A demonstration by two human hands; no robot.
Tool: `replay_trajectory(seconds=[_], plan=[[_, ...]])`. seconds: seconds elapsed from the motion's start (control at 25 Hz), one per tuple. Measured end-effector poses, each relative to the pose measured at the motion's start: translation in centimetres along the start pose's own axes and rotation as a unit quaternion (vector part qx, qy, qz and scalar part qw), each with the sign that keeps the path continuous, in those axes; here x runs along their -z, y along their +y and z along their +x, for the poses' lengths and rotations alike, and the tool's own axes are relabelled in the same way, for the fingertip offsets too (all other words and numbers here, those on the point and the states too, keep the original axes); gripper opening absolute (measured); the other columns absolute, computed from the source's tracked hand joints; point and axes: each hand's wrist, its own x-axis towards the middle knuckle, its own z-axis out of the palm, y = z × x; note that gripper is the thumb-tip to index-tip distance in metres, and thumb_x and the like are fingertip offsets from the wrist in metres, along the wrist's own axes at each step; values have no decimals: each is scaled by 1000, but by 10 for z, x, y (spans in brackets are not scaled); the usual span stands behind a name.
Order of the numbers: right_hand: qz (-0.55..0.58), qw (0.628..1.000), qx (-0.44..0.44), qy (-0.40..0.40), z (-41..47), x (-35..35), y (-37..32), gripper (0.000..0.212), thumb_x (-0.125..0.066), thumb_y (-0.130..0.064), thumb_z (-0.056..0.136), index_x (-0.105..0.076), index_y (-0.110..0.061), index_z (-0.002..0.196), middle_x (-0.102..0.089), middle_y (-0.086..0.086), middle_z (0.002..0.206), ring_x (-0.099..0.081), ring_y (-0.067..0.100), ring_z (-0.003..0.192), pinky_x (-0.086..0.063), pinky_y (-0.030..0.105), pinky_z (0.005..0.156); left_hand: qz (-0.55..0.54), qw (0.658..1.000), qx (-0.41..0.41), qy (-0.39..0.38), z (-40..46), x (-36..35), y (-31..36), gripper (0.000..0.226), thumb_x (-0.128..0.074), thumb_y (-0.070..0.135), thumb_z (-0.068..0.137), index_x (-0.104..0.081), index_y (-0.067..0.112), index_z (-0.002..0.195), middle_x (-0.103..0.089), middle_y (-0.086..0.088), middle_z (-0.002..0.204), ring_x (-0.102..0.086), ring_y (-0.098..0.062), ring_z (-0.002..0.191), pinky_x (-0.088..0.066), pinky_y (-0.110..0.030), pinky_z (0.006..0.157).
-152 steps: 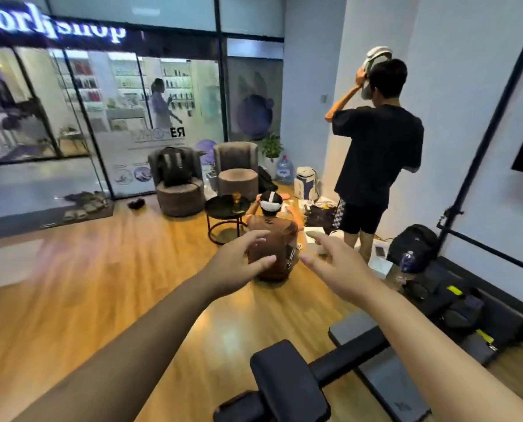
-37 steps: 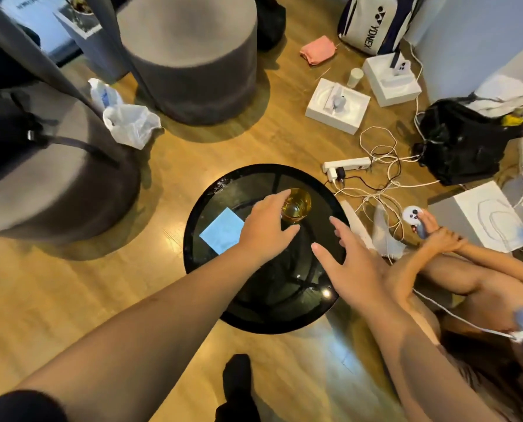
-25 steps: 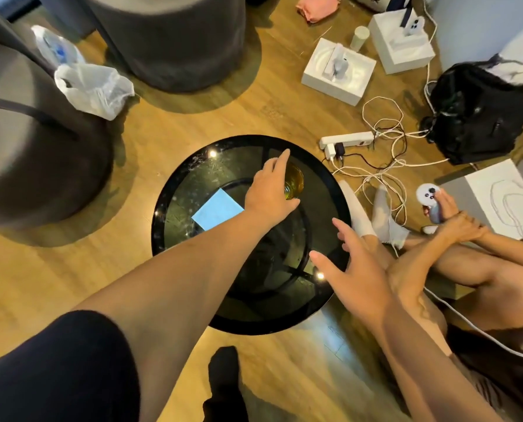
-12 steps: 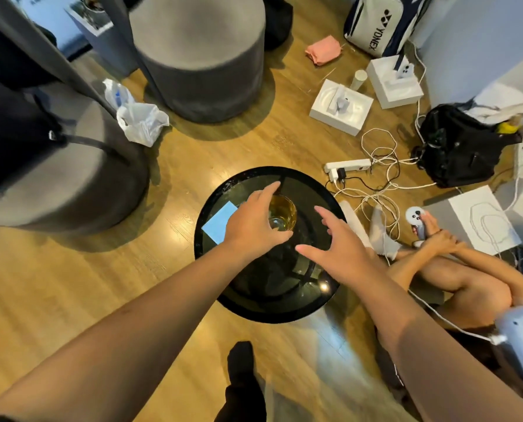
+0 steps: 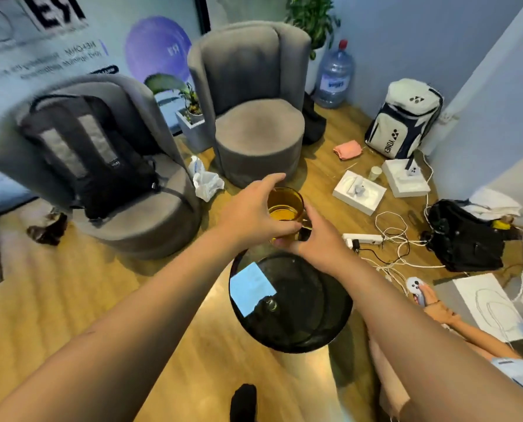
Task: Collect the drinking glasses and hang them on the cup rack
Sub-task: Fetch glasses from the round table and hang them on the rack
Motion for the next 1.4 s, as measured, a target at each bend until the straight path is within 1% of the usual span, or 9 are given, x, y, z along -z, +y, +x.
replay_trajectory(seconds=[0.28,0.4,0.6,0.76,0.96,1.04,1.2,1.28,1.4], plan=[[31,986,155,-52,-101,14,-118,94,-95,-38,73,-37,-35,147,-59,-14,134,-59,10,121,-54,25,92,-17,994,51,96,-126,114,91,98,-82,67,72,-35,39,153,-53,14,148,-52,-11,131,-47,-26,96],[48,969,220,-98,-154,-3,-173,88,-96,-36,70,-43,-35,140,-61,-19,124,-62,6,112,-56,15,78,-34,985,92,143,-204,161,112,99,-82,64,73,-35,36,155,-54,12,143,-53,-11,127,-47,-26,95],[77,935,307,-162,-220,-51,-237,86,-97,-40,67,-48,-32,138,-65,-12,126,-65,8,115,-58,31,94,-91,957,142,238,-332,216,119,88,-73,63,85,-32,36,158,-52,7,146,-52,-11,127,-47,-27,99],[65,901,369,-217,-284,-100,-280,86,-98,-40,66,-50,-32,136,-67,-13,122,-65,4,111,-55,24,92,-124,919,177,330,-446,237,112,70,-55,64,95,-37,35,156,-53,7,144,-55,-12,125,-48,-22,92],[69,867,403,-284,-376,-168,-326,82,-100,-36,64,-53,-32,131,-68,-7,122,-66,10,114,-57,35,97,-101,867,244,423,-610,243,114,57,-38,59,103,-46,29,151,-59,2,143,-54,-15,131,-47,-26,98],[70,848,415,-324,-430,-199,-340,80,-99,-34,66,-53,-32,131,-67,-8,122,-65,11,113,-56,33,94,-85,841,270,462,-691,238,119,48,-39,52,106,-53,28,145,-63,3,136,-57,-13,128,-48,-30,102],[84,816,415,-394,-542,-261,-346,77,-98,-28,68,-52,-29,130,-65,-10,118,-63,6,108,-53,27,87,-40,793,338,505,-834,220,147,43,-47,43,107,-55,24,145,-63,5,135,-58,-7,121,-44,-15,90],[77,796,415,-433,-603,-292,-341,81,-98,-34,66,-52,-30,132,-66,-9,121,-63,9,111,-55,34,93,-29,762,372,528,-900,204,168,42,-50,41,106,-55,25,145,-63,5,133,-58,-8,120,-45,-19,93],[67,759,427,-487,-693,-330,-331,79,-95,-37,70,-47,-32,133,-60,-19,117,-58,0,106,-52,25,85,-17,717,417,558,-991,175,207,42,-55,40,104,-56,26,144,-64,5,130,-60,-11,119,-49,-29,100]])
